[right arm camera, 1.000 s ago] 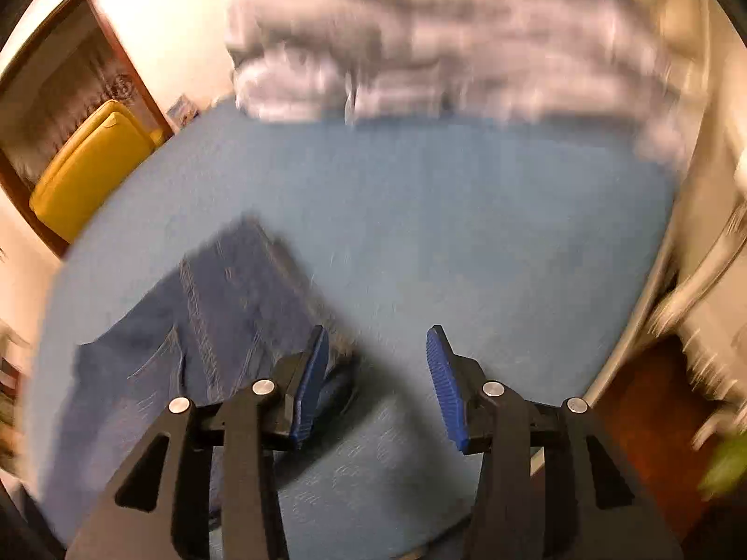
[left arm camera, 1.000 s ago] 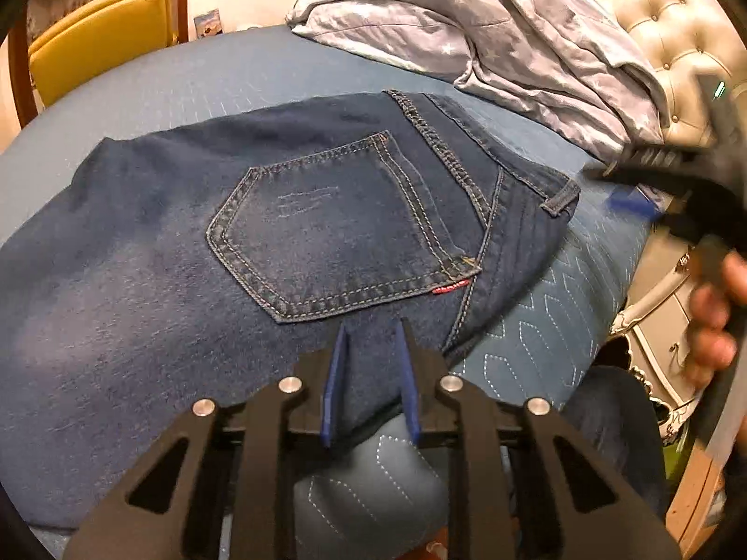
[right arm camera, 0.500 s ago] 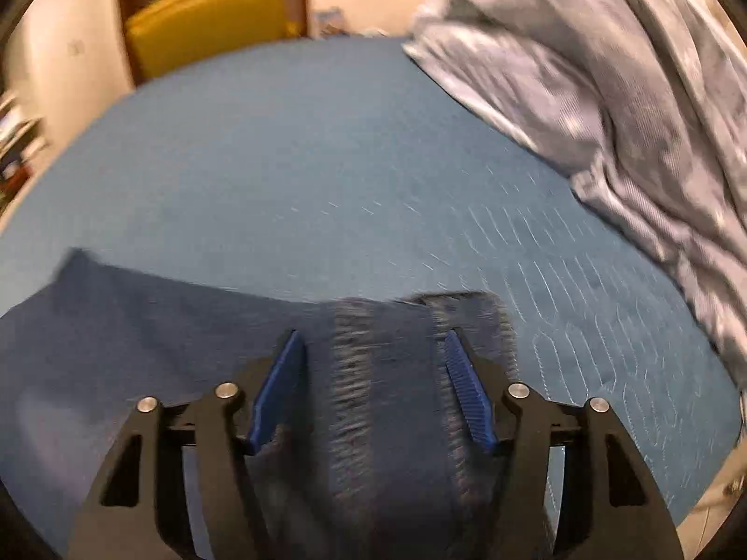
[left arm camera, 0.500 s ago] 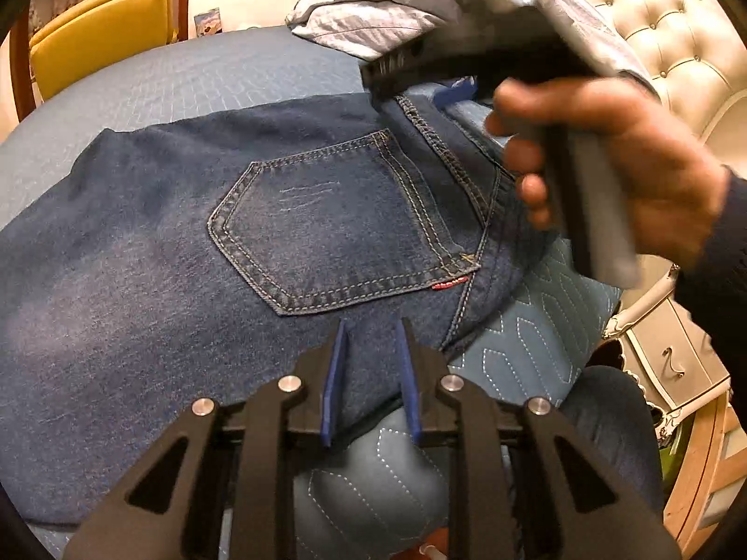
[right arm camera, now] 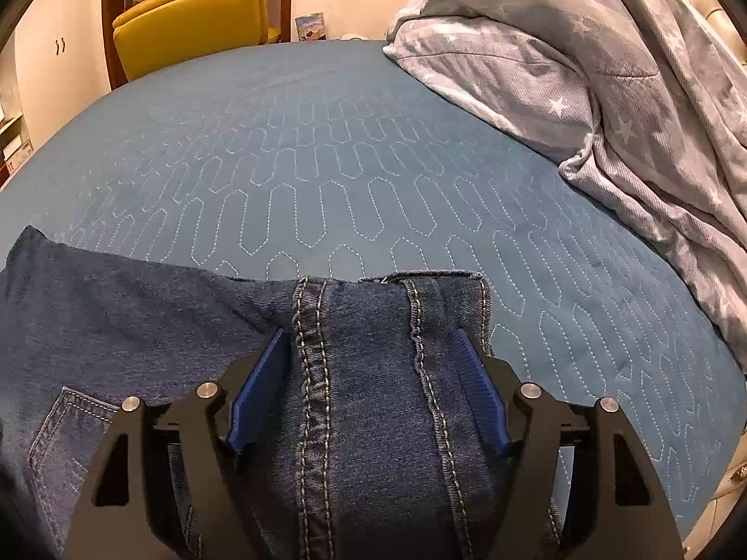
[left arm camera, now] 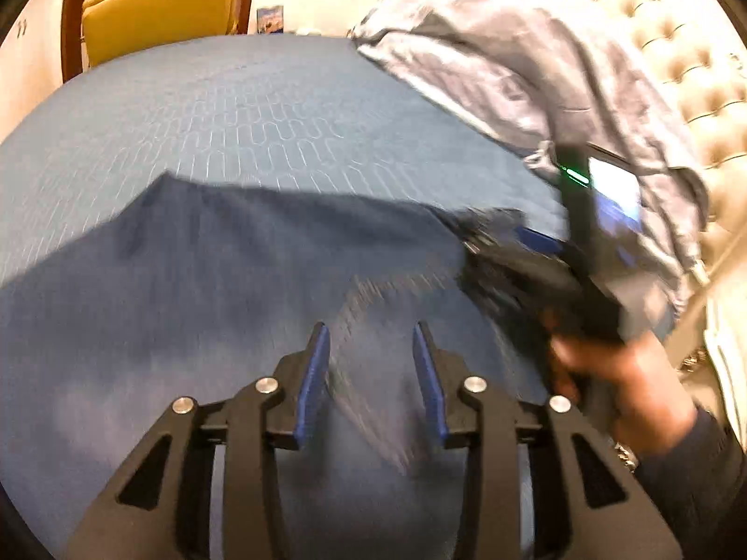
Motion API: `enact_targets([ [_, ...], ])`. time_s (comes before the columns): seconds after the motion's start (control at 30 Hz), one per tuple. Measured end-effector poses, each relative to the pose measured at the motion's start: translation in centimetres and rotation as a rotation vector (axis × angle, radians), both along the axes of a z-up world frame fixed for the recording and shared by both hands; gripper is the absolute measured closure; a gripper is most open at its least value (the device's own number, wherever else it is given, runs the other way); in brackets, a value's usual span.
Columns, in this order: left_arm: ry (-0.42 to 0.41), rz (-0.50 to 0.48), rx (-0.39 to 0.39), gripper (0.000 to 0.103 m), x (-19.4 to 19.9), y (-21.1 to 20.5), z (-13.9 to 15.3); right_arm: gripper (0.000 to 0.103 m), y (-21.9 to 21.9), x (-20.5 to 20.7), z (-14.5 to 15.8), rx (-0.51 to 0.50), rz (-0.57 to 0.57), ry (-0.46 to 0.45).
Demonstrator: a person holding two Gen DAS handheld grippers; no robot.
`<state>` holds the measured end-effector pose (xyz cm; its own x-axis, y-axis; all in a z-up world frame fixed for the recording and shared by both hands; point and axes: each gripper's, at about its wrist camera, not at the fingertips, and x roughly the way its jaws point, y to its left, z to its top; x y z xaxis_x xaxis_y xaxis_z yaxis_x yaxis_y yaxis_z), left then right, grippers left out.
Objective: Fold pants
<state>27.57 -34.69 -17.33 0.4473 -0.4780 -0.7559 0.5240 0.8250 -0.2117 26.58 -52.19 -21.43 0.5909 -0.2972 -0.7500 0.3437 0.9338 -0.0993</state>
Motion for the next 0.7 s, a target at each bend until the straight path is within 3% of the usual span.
enact_targets([
  [0.07,0.040,-0.009,0.022,0.064,2.8,-1.7,-0.6,0.035,0.2,-0.1,-0.1,-0.012,-0.002,-0.003],
  [0.27,0.067,-0.065,0.061,0.046,7.4,-5.6,-2.0,0.035,0.0,-0.1,-0.2,0.009,-0.001,-0.015],
  [0.33,0.098,-0.065,0.082,0.046,8.6,-6.2,-3.0,0.035,0.0,-0.1,-0.2,0.010,-0.001,-0.017],
  [0.37,0.105,-0.053,0.063,0.043,8.7,-6.1,-3.2,0.035,0.0,-0.1,-0.2,0.014,-0.001,-0.018],
  [0.43,0.099,-0.054,-0.010,0.027,8.5,-5.9,-3.4,0.035,-0.1,-0.2,-0.2,0.019,-0.001,-0.024],
  [0.47,0.093,-0.063,-0.002,0.023,8.4,-6.2,-3.6,0.035,-0.1,-0.2,-0.3,0.021,-0.002,-0.026],
  [0.7,0.119,-0.001,0.015,0.014,9.0,-7.3,-4.0,0.034,-0.4,-0.3,-0.3,0.038,-0.001,-0.039],
])
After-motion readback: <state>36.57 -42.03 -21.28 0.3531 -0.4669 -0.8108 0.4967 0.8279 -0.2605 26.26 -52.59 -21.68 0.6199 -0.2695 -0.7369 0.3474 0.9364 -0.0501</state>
